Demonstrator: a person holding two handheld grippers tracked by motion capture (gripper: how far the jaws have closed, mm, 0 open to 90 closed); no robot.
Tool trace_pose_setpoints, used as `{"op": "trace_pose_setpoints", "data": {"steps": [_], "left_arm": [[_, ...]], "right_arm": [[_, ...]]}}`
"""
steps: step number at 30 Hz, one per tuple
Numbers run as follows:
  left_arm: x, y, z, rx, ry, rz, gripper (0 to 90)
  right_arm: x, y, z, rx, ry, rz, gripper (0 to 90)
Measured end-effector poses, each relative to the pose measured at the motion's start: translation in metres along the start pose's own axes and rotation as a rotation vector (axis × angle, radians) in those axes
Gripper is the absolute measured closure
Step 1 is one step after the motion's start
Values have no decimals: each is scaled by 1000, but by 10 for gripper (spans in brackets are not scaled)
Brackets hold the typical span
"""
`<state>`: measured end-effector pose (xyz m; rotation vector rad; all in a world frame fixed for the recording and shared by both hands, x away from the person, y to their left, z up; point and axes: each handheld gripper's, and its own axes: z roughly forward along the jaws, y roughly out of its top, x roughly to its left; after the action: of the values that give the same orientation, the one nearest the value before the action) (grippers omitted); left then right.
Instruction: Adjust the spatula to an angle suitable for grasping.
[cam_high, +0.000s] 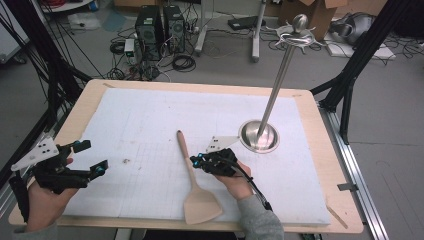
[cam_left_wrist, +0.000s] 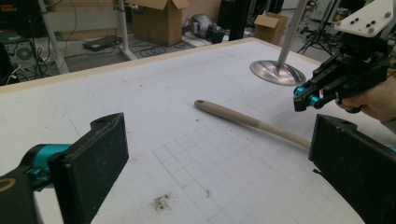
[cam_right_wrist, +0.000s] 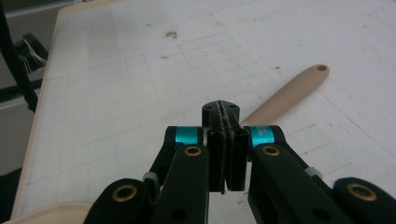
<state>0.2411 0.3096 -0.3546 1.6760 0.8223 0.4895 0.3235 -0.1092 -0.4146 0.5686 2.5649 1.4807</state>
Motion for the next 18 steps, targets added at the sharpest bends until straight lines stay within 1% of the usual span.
{"op": "trace_pose_setpoints", "data": {"steps": [2, 4, 6, 8, 12, 13, 15, 16, 18], "left_arm": [[0, 0, 0, 1, 1, -1, 52], [0, 0, 0, 1, 1, -1, 52], [0, 0, 0, 1, 1, -1, 52], [0, -1, 0, 2, 1, -2, 52], [-1, 0, 1, 1, -1, 1, 52], [-1, 0, 1, 1, -1, 1, 52], [-1, 0, 1, 2, -1, 1, 52], [-1, -1, 1, 3, -1, 1, 52], [-1, -1, 2, 6, -1, 2, 52]], "right_arm": [[1, 0, 3, -2, -3, -27, 900], [1, 0, 6, -4, -4, -34, 900], [0, 0, 8, -7, -4, -28, 900], [1, 0, 10, -9, 0, -33, 900], [2, 0, 15, 2, -8, -57, 900], [3, -1, 16, 13, -4, -41, 900], [4, -1, 18, 17, 7, -21, 900], [3, -1, 19, 12, 9, -38, 900], [3, 0, 21, 18, 11, -35, 900]]}}
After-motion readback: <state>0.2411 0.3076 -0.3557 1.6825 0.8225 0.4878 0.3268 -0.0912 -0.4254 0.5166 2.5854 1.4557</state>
